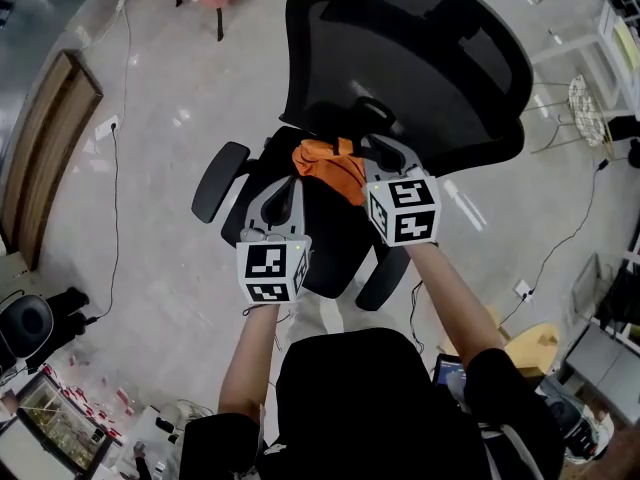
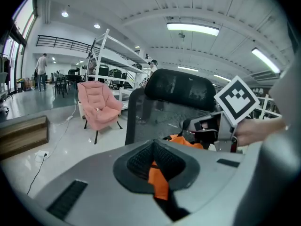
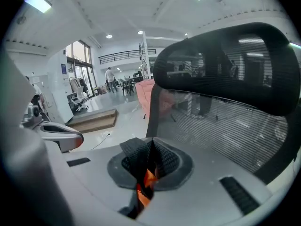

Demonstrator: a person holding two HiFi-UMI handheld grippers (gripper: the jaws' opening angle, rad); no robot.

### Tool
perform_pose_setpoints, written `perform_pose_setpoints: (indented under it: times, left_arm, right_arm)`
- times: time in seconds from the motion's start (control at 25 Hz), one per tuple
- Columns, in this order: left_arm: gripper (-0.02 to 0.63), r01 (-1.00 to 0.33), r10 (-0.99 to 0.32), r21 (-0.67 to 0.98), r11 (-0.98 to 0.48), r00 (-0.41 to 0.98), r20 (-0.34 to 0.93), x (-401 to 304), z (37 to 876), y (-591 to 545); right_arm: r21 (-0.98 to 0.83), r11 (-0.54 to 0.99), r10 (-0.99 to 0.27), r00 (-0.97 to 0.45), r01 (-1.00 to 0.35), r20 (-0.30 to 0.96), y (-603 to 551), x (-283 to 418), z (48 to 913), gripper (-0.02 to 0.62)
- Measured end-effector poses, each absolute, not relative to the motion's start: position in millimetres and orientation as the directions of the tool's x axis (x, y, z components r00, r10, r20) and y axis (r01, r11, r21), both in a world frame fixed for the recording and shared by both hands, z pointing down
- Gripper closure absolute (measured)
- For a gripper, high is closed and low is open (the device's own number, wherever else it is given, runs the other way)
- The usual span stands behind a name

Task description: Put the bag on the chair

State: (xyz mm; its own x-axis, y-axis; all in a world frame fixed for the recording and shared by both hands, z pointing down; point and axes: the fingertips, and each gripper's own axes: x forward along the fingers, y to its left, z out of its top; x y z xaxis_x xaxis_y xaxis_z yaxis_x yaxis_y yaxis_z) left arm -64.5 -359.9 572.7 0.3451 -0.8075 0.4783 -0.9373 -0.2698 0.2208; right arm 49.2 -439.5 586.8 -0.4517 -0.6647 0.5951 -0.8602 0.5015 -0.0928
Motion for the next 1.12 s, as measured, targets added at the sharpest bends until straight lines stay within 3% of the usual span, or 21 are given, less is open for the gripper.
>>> perform_pose_setpoints:
  times: [1.12]
  left_arm:
    - [0.595,-0.928,-0.763,0.265,-0.263,0.368,0.531,-49.6,626.3,-386.6]
  right_arm:
    - [0.007,0.403,-0.743,-0.323,-0.915,0.587,-512.4,99.0,640.6,0.595]
